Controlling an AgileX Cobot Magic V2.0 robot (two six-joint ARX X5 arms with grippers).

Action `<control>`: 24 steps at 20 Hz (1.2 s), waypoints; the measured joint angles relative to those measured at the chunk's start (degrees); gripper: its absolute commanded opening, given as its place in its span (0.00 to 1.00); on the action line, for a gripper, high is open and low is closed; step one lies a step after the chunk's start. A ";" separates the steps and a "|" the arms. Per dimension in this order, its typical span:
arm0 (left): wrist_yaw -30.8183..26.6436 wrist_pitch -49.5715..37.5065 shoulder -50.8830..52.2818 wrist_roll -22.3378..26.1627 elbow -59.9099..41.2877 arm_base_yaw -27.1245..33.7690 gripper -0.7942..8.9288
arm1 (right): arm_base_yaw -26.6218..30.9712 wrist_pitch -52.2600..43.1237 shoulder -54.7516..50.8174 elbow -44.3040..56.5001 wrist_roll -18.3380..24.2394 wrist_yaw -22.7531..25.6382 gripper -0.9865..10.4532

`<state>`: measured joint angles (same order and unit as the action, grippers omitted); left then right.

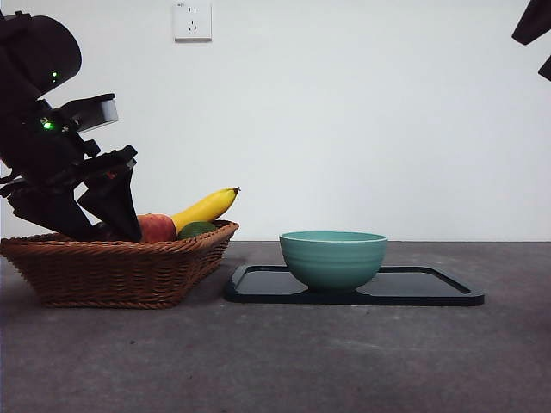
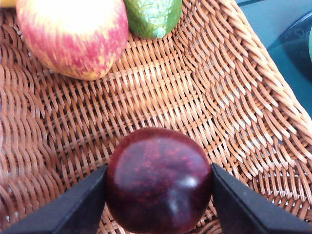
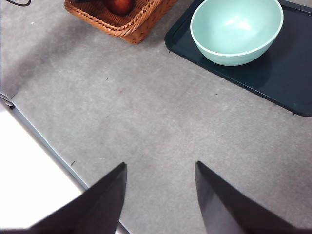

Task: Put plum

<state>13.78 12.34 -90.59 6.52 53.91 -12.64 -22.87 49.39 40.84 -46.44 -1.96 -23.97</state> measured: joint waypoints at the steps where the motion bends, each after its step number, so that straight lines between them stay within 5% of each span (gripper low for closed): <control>1: 0.00 0.04 0.00 0.00 -0.02 0.00 0.50 | 0.00 0.00 0.00 0.00 0.00 0.00 0.28; 13: 0.00 0.24 0.79 -0.92 0.00 -0.35 0.53 | 0.00 0.00 0.00 0.00 0.00 0.00 0.28; 19: 0.09 1.14 11.34 -2.91 0.09 -0.35 0.53 | 0.00 0.00 0.00 0.00 -0.02 0.00 0.28; 24: 9.92 7.48 22.97 -4.39 0.13 -0.74 0.53 | 0.00 0.00 0.00 0.00 0.00 0.00 0.28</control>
<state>23.70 19.81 -67.61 2.13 54.04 -13.39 -22.87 49.39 40.84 -46.44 -1.96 -23.97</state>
